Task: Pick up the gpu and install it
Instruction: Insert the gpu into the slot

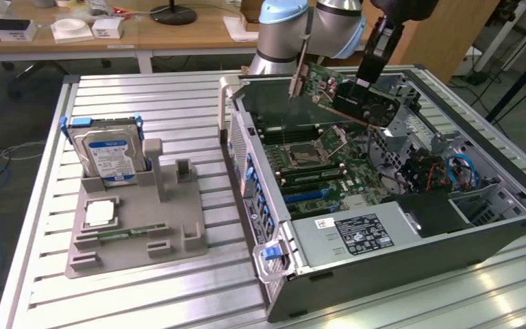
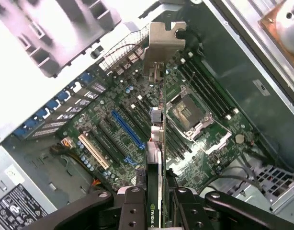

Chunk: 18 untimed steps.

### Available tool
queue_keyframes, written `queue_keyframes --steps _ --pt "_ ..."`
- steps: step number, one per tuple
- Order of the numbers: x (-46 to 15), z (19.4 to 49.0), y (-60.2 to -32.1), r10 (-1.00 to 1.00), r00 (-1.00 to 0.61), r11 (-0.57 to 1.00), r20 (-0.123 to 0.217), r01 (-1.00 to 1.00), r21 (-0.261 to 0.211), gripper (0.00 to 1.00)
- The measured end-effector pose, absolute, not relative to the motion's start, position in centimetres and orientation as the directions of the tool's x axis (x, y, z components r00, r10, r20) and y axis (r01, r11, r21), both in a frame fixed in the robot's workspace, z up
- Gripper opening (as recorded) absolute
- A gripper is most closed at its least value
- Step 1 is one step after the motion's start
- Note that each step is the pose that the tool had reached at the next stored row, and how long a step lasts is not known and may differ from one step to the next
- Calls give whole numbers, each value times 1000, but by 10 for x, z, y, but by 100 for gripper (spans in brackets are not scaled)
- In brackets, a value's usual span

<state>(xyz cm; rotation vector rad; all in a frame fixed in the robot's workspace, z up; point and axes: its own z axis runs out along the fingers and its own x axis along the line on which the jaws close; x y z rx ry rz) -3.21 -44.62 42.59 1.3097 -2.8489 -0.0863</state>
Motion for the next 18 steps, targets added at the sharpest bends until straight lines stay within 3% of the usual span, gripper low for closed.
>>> queue_keyframes --steps 18 --pt "-32 426 -446 -881 -472 470 -26 -881 54 26"
